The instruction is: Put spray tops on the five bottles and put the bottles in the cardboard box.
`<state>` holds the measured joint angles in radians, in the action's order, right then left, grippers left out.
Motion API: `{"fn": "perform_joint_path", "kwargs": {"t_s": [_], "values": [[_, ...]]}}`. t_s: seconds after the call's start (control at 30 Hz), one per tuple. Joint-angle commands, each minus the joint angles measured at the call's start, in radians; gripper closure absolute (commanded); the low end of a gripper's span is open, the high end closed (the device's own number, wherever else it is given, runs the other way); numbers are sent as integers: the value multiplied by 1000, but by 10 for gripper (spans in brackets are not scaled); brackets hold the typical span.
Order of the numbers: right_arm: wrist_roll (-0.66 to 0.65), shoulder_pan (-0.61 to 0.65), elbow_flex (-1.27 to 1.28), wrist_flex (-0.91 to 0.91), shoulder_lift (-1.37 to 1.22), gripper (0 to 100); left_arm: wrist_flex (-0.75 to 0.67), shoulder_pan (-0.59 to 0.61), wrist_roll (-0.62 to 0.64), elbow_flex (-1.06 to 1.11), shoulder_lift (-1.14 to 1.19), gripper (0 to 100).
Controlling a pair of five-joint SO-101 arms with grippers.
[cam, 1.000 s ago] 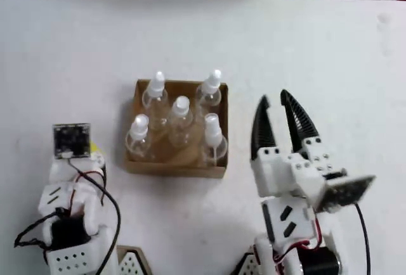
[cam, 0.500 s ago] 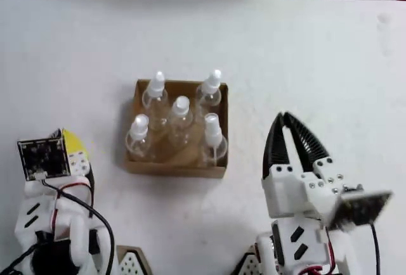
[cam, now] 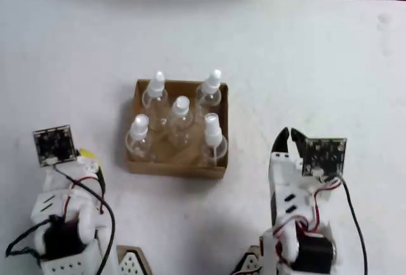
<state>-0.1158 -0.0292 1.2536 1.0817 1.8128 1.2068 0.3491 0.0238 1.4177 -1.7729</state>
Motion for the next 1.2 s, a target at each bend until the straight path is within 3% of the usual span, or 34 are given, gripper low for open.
{"fn": "perform_joint_path", "kwargs": {"t_s": [0.0, 0.5, 0.67, 0.87, 1.17], "values": [[-37, -64, 164, -130, -8, 984, -52, 16, 8, 91, 2, 979], [-44, -64, 439, -127, -8, 984, -172, 16, 8, 278, 4, 979], [-41, -58, 437, -71, -8, 984, -72, 12, -12, 278, 4, 979], [-38, -58, 437, 87, -8, 984, 21, 15, -227, 278, 4, 979], [-38, -62, 437, 189, -8, 984, 54, 15, -236, 275, 4, 979]]}}
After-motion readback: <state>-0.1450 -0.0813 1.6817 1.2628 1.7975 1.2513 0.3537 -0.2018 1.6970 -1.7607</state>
